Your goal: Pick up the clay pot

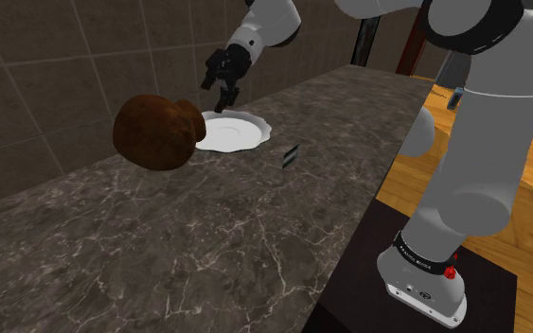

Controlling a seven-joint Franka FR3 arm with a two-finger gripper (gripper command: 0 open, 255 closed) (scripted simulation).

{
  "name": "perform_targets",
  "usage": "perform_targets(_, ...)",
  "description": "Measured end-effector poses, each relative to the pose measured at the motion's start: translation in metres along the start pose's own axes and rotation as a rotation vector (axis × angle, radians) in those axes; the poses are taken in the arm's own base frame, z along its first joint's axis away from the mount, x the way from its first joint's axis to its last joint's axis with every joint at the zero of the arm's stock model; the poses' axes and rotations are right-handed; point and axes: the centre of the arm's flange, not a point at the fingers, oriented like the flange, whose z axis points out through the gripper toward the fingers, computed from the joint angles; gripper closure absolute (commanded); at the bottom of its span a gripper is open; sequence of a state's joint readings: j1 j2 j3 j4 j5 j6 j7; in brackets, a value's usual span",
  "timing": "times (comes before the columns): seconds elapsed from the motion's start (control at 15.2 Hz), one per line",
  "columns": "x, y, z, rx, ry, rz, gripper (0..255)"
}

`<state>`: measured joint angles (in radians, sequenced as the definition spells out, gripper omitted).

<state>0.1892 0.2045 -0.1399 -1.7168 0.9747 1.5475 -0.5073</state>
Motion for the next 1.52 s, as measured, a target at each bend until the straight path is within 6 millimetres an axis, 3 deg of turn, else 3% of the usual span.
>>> perform_targets(0.33, 0.05, -0.004, 0.016, 0.184, -0.005, -0.069, 0)
perform_targets(0.86, 0.056, 0.027, 0.038, 0.21, -0.005, -0.079, 0)
perform_targets(0.92, 0.055, 0.028, 0.038, 0.21, -0.005, -0.079, 255)
perform_targets(1.52, 0.055, 0.028, 0.039, 0.211, -0.006, -0.081, 255)
